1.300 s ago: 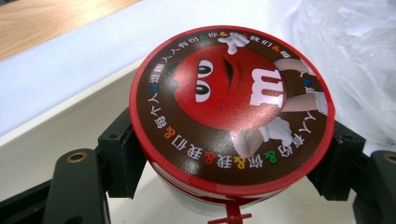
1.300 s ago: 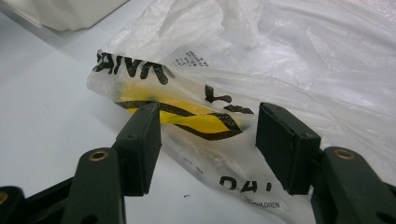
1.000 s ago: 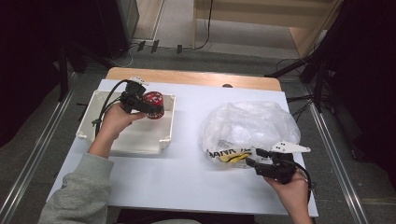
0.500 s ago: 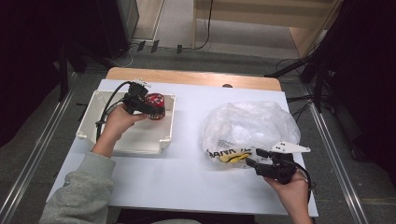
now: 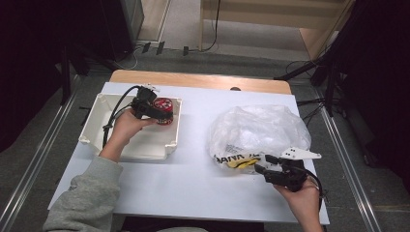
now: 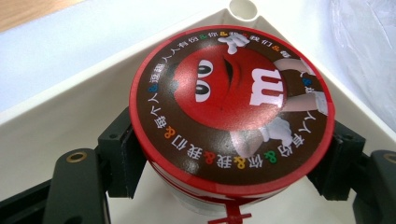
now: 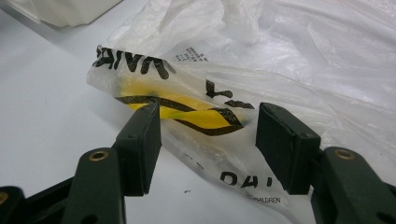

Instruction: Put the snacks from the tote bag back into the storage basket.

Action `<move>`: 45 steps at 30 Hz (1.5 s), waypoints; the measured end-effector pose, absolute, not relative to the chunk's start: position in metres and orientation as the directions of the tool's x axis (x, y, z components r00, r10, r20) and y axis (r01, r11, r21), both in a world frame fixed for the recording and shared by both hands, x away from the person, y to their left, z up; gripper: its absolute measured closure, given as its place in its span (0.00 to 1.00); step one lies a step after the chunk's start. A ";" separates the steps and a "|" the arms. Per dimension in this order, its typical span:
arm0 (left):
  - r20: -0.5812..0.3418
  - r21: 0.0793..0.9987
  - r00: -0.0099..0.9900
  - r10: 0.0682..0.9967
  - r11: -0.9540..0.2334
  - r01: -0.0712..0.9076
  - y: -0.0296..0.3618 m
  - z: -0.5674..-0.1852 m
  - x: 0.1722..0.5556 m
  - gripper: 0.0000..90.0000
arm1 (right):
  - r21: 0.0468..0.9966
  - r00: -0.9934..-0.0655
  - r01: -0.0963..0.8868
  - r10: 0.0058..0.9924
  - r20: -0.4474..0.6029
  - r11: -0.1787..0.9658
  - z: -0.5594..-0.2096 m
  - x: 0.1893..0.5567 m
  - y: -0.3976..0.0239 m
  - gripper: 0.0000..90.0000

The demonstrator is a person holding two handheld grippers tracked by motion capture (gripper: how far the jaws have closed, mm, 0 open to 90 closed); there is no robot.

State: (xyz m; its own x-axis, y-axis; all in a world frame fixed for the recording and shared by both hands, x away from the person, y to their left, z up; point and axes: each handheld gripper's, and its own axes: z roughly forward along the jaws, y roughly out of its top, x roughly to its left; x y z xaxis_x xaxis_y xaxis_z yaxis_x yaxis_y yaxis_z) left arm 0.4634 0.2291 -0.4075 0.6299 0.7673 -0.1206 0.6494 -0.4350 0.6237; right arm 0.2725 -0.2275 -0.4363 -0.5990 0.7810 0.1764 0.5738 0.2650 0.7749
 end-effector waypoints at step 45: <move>-0.084 0.623 0.652 0.754 -0.471 0.625 0.220 -0.430 0.468 0.29 | 0.779 -0.599 0.569 0.781 0.174 0.263 -0.435 0.270 -0.228 0.47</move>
State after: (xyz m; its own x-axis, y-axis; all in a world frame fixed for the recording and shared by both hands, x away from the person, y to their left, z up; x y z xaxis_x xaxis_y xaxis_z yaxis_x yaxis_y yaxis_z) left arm 0.4676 0.2197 -0.4296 0.6518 0.7537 -0.0836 0.6246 -0.4711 0.6228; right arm 0.2702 -0.2280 -0.4351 -0.5992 0.7814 0.1742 0.5689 0.2625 0.7794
